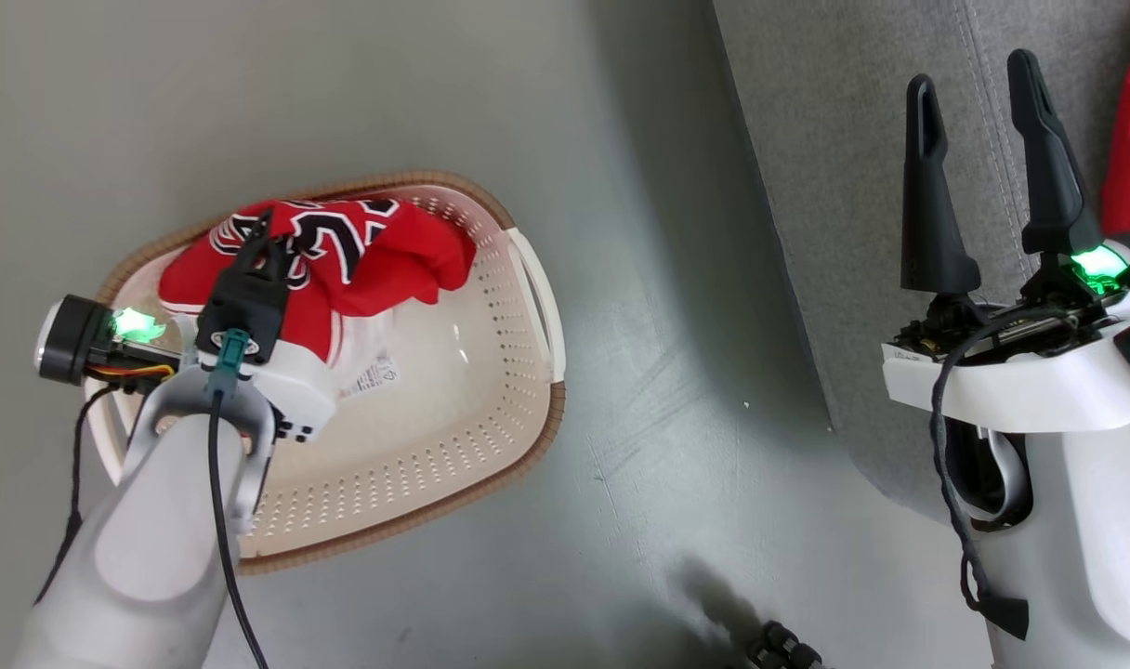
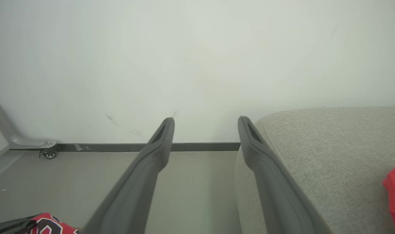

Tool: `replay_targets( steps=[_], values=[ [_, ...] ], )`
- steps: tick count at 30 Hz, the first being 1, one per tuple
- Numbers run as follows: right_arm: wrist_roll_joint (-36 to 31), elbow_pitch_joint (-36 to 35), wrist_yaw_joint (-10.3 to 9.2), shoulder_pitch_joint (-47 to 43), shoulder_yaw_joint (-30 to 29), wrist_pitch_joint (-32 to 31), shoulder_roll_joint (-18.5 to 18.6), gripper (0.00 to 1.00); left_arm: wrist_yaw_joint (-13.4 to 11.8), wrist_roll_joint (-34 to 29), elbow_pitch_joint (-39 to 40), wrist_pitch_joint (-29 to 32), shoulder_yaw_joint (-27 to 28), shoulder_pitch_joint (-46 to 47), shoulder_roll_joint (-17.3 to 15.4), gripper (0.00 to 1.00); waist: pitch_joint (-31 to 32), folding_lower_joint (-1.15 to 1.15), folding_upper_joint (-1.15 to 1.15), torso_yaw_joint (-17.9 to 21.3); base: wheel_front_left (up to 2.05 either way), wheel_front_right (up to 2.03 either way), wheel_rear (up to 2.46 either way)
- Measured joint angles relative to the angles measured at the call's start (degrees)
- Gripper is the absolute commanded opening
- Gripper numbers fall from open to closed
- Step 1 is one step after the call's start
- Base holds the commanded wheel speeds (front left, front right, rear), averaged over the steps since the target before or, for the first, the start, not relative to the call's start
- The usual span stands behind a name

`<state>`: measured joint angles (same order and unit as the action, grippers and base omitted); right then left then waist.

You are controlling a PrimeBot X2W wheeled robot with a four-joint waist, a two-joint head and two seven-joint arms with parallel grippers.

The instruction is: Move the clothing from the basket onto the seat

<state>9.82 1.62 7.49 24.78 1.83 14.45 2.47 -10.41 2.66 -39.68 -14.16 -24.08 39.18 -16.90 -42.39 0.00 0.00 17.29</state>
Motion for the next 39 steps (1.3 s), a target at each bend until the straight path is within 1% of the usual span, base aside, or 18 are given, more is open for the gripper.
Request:
replay_targets(
  steps=[8,16,23,25,31,39],
  values=[
    [-3.11,1.86,0.0,-0.12,-0.67,0.0,0.02,1.0,-1.2,1.25,7.5,-0.05,1.53,-3.02,0.44,0.0,3.44,0.0,0.0,-1.71,0.0,0.0,0.0],
    [-4.83,3.2,0.0,-0.14,-1.2,0.0,0.05,1.0,-1.09,1.32,13.63,-0.08,1.3,-5.0,0.26,0.0,7.49,0.0,0.0,-3.59,0.0,0.0,0.0],
    [-6.78,5.0,0.0,-0.15,-0.98,0.0,0.13,1.0,0.2,1.34,16.94,-0.32,0.58,-6.15,-0.05,0.0,10.94,0.0,0.0,-5.09,0.0,0.0,0.0],
    [-7.38,6.45,0.0,-0.18,-0.55,0.0,0.18,1.0,1.41,1.41,18.0,-0.32,0.15,-6.7,-0.55,0.0,12.77,0.0,0.0,-5.87,0.0,0.0,0.0],
    [-8.49,9.78,0.0,-0.65,0.75,0.0,0.46,1.0,2.98,2.82,19.09,-0.32,-0.03,-7.32,-1.33,0.0,16.61,0.0,0.0,-7.5,0.0,0.0,0.0],
    [-9.75,13.28,0.0,-2.61,1.66,0.0,1.49,1.0,4.9,5.04,19.39,-0.33,0.48,-9.03,-1.07,0.0,21.94,0.0,0.0,-9.52,0.0,0.0,0.0]
  ],
)
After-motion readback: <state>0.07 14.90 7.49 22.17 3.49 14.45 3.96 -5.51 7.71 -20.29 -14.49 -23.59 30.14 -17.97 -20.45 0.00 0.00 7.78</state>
